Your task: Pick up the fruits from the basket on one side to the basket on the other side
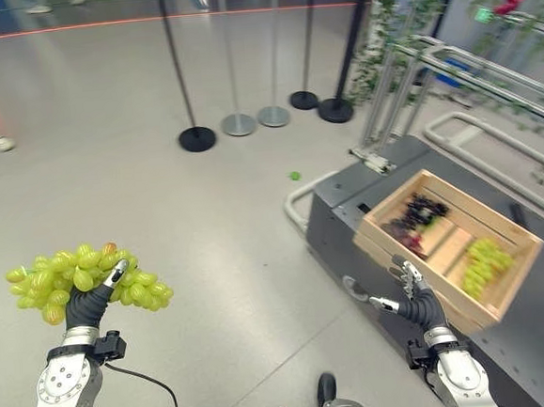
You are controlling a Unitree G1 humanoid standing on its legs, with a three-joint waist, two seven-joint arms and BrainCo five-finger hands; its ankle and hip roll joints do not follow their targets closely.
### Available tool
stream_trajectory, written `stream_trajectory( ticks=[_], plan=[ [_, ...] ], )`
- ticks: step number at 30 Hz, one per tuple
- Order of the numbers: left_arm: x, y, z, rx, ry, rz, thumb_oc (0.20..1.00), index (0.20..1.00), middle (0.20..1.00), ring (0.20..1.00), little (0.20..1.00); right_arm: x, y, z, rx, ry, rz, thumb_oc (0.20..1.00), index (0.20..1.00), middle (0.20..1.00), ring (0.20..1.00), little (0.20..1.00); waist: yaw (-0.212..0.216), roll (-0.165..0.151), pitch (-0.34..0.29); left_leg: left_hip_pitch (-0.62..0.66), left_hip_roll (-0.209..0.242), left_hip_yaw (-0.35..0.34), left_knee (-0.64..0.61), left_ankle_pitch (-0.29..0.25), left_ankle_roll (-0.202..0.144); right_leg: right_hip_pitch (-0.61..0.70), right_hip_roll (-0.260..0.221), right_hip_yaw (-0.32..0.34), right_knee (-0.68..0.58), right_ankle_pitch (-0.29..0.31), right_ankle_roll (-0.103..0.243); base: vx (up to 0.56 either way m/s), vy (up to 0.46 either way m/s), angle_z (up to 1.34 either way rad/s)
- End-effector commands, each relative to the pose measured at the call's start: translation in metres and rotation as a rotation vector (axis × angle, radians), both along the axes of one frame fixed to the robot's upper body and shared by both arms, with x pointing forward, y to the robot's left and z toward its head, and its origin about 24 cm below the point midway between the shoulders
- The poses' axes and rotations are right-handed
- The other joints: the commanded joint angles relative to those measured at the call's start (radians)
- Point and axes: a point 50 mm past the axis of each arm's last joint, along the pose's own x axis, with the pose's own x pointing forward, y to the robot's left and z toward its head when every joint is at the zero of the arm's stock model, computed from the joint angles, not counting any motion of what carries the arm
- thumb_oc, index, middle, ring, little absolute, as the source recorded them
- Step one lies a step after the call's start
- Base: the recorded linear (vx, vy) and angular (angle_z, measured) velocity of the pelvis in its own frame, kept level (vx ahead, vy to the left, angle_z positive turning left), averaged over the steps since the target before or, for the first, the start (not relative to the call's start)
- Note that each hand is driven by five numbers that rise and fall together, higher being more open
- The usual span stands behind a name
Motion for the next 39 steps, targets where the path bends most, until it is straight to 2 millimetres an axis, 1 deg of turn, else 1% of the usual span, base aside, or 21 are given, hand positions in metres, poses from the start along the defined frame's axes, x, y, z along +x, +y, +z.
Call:
stream_trajectory(
  ticks=[1, 2, 3, 5, 7, 9, 12, 13, 15, 17, 18, 19, 23, 25, 26, 27, 28, 34, 36, 37, 39],
  plan=[
    [0.003, -0.002, 0.042, 0.099, -0.208, -0.047, 0.200, 0.200, 0.200, 0.200, 0.200, 0.022, -0.006, 0.037, -0.043, -0.184, 0.018, 1.000, 1.000, 1.000, 1.000, 1.000, -0.006, -0.035, -0.017, 0.132, 0.010, 0.112, -0.088, -0.085, -0.079, -0.040, -0.062, 0.048, 0.004, 0.123, 0.021, 0.20, -0.207, 2.34],
    [0.007, -0.005, 0.041, 0.096, -0.200, -0.067, 0.200, 0.200, 0.200, 0.200, 0.200, 0.021, -0.008, 0.040, -0.048, -0.189, 0.019, 1.000, 1.000, 1.000, 1.000, 1.000, -0.018, -0.045, -0.031, 0.151, 0.012, 0.045, -0.090, -0.102, -0.089, -0.022, -0.032, 0.103, 0.029, 0.128, 0.028, 0.12, -0.152, 1.90],
    [0.007, -0.005, 0.041, 0.096, -0.200, -0.067, 0.200, 0.200, 0.200, 0.200, 0.200, 0.021, -0.008, 0.040, -0.048, -0.190, 0.019, 1.000, 1.000, 1.000, 1.000, 1.000, -0.027, -0.051, -0.033, 0.146, 0.006, 0.036, -0.092, -0.093, -0.091, -0.024, -0.042, 0.097, 0.027, 0.131, 0.029, 0.21, -0.240, 2.57],
    [0.008, -0.009, 0.037, 0.084, -0.183, -0.085, 0.200, 0.200, 0.200, 0.200, 0.200, 0.018, -0.013, 0.042, -0.042, -0.191, 0.018, 1.000, 1.000, 1.000, 1.000, 1.000, -0.048, -0.062, -0.068, 0.147, 0.022, -0.039, -0.085, -0.109, -0.119, 0.017, -0.005, 0.151, 0.034, 0.110, 0.003, 0.22, -0.354, 2.77],
    [0.007, -0.010, 0.037, 0.070, -0.190, -0.082, 0.200, 0.200, 0.200, 0.200, 0.200, 0.020, -0.012, 0.047, -0.053, -0.207, 0.038, 1.000, 1.000, 1.000, 1.000, 1.000, -0.045, -0.064, -0.077, 0.144, 0.036, -0.046, -0.078, -0.103, -0.134, 0.032, 0.001, 0.123, 0.034, 0.108, -0.002, 0.18, -0.351, 1.97],
    [0.005, -0.013, 0.033, 0.020, -0.182, -0.087, 0.200, 0.200, 0.200, 0.200, 0.200, 0.024, -0.013, 0.052, -0.047, -0.231, 0.041, 1.000, 1.000, 1.000, 1.000, 1.000, -0.022, -0.064, -0.102, 0.116, 0.076, -0.018, -0.060, -0.082, -0.169, 0.075, 0.010, 0.045, 0.027, 0.087, -0.028, 0.16, -0.428, 1.02],
    [0.007, -0.019, 0.034, -0.003, -0.188, -0.123, 0.200, 0.200, 0.200, 0.200, 0.200, 0.025, -0.017, 0.057, -0.037, -0.255, 0.030, 1.000, 1.000, 1.000, 1.000, 1.000, -0.029, -0.062, -0.103, 0.056, 0.084, 0.042, -0.017, -0.058, -0.174, 0.122, 0.002, 0.010, -0.006, 0.073, -0.043, 0.01, -0.245, 1.04],
    [0.012, -0.025, 0.038, -0.009, -0.209, -0.142, 0.200, 0.200, 0.200, 0.200, 0.200, 0.029, -0.016, 0.068, -0.033, -0.314, 0.034, 1.000, 1.000, 1.000, 1.000, 1.000, -0.027, -0.051, -0.089, -0.013, 0.108, 0.180, -0.004, -0.046, -0.173, 0.168, 0.000, -0.036, -0.039, 0.048, -0.057, -0.04, -0.220, 1.29],
    [0.012, -0.025, 0.039, -0.008, -0.212, -0.150, 0.200, 0.200, 0.200, 0.200, 0.200, 0.028, -0.016, 0.069, -0.038, -0.319, 0.032, 1.000, 1.000, 1.000, 1.000, 1.000, -0.031, -0.053, -0.087, -0.026, 0.107, 0.196, -0.017, -0.043, -0.177, 0.172, -0.004, -0.049, -0.052, 0.051, -0.057, -0.08, -0.213, 1.37],
    [0.009, -0.021, 0.045, 0.031, -0.234, -0.144, 0.200, 0.200, 0.200, 0.200, 0.200, 0.025, -0.016, 0.076, -0.017, -0.360, 0.030, 1.000, 1.000, 1.000, 1.000, 1.000, -0.035, -0.034, -0.082, -0.056, 0.144, 0.272, -0.139, 0.035, -0.192, 0.182, 0.004, -0.108, -0.068, 0.036, -0.069, -0.09, -0.211, 1.44],
    [0.009, -0.021, 0.045, 0.031, -0.233, -0.144, 0.200, 0.200, 0.200, 0.200, 0.200, 0.025, -0.016, 0.075, -0.017, -0.359, 0.031, 1.000, 1.000, 1.000, 1.000, 1.000, -0.038, -0.033, -0.087, -0.053, 0.146, 0.270, -0.146, 0.032, -0.191, 0.184, 0.005, -0.111, -0.070, 0.030, -0.070, -0.07, -0.085, 1.24],
    [0.011, -0.022, 0.050, 0.034, -0.258, -0.141, 0.200, 0.200, 0.200, 0.200, 0.200, 0.026, -0.016, 0.079, -0.012, -0.382, 0.018, 1.000, 1.000, 1.000, 1.000, 1.000, -0.041, -0.027, -0.072, -0.093, 0.148, 0.320, -0.150, 0.062, -0.194, 0.181, 0.000, -0.134, -0.069, 0.020, -0.072, -0.09, -0.059, 1.19],
    [0.012, -0.024, 0.052, 0.035, -0.270, -0.155, 0.200, 0.200, 0.200, 0.200, 0.200, 0.026, -0.018, 0.084, -0.027, -0.407, -0.003, 1.000, 1.000, 1.000, 1.000, 1.000, -0.070, -0.017, -0.064, -0.079, 0.198, 0.533, -0.100, 0.005, -0.179, 0.178, -0.031, -0.238, -0.056, 0.011, -0.085, -0.10, -0.046, 1.05],
    [0.010, -0.023, 0.050, 0.042, -0.263, -0.151, 0.200, 0.200, 0.200, 0.200, 0.200, 0.026, -0.020, 0.081, -0.022, -0.398, -0.016, 1.000, 1.000, 1.000, 1.000, 1.000, -0.077, -0.018, -0.065, -0.058, 0.218, 0.556, -0.101, -0.005, -0.181, 0.187, -0.033, -0.256, -0.054, 0.006, -0.087, -0.03, 0.025, 0.97],
    [0.007, -0.021, 0.047, 0.035, -0.252, -0.135, 0.200, 0.200, 0.200, 0.200, 0.200, 0.025, -0.023, 0.079, -0.010, -0.393, -0.045, 1.000, 1.000, 1.000, 1.000, 1.000, -0.087, -0.020, -0.072, -0.019, 0.264, 0.613, -0.116, -0.004, -0.192, 0.197, -0.041, -0.288, -0.045, 0.000, -0.087, 0.00, 0.037, 0.94],
    [0.007, -0.021, 0.047, 0.035, -0.251, -0.134, 0.200, 0.200, 0.200, 0.200, 0.200, 0.024, -0.023, 0.079, -0.010, -0.393, -0.045, 1.000, 1.000, 1.000, 1.000, 1.000, -0.089, -0.019, -0.072, -0.016, 0.265, 0.612, -0.120, -0.002, -0.193, 0.199, -0.040, -0.290, -0.046, -0.001, -0.087, -0.02, 0.111, 0.74],
    [0.005, -0.018, 0.045, 0.027, -0.246, -0.115, 0.200, 0.200, 0.200, 0.200, 0.200, 0.022, -0.027, 0.082, -0.015, -0.411, -0.062, 1.000, 1.000, 1.000, 1.000, 1.000, -0.101, -0.020, -0.075, 0.007, 0.314, 0.673, -0.133, 0.015, -0.212, 0.204, -0.053, -0.323, -0.044, 0.001, -0.082, -0.02, 0.116, 0.66],
    [0.008, -0.019, 0.049, 0.035, -0.264, -0.128, 0.200, 0.200, 0.200, 0.200, 0.200, 0.021, -0.023, 0.109, -0.020, -0.543, -0.041, 1.000, 1.000, 1.000, 1.000, 1.000, -0.116, -0.017, -0.064, 0.011, 0.451, 0.869, -0.175, 0.110, -0.273, 0.217, -0.120, -0.439, -0.054, 0.041, -0.043, -0.03, 0.232, 0.63],
    [0.010, -0.019, 0.049, 0.036, -0.261, -0.134, 0.200, 0.200, 0.200, 0.200, 0.200, 0.022, -0.020, 0.109, -0.025, -0.544, -0.030, 1.000, 1.000, 1.000, 1.000, 1.000, -0.112, -0.014, -0.069, 0.022, 0.457, 0.869, -0.195, 0.100, -0.286, 0.226, -0.130, -0.443, -0.058, 0.039, -0.024, 0.03, 0.280, 1.05],
    [0.015, -0.023, 0.053, 0.043, -0.271, -0.157, 0.200, 0.200, 0.200, 0.200, 0.200, 0.026, -0.017, 0.109, -0.029, -0.538, -0.023, 1.000, 1.000, 1.000, 1.000, 1.000, -0.097, -0.017, -0.064, -0.008, 0.450, 0.887, -0.179, 0.111, -0.287, 0.226, -0.168, -0.472, -0.057, 0.070, -0.005, -0.02, 0.353, 1.20],
    [0.017, -0.024, 0.055, 0.052, -0.276, -0.163, 0.200, 0.200, 0.200, 0.200, 0.200, 0.028, -0.014, 0.111, -0.032, -0.543, -0.011, 1.000, 1.000, 1.000, 1.000, 1.000, -0.093, -0.022, -0.060, -0.030, 0.435, 0.881, -0.133, 0.081, -0.277, 0.228, -0.190, -0.483, -0.044, 0.080, 0.005, 0.01, 0.360, 0.93]
  ],
)
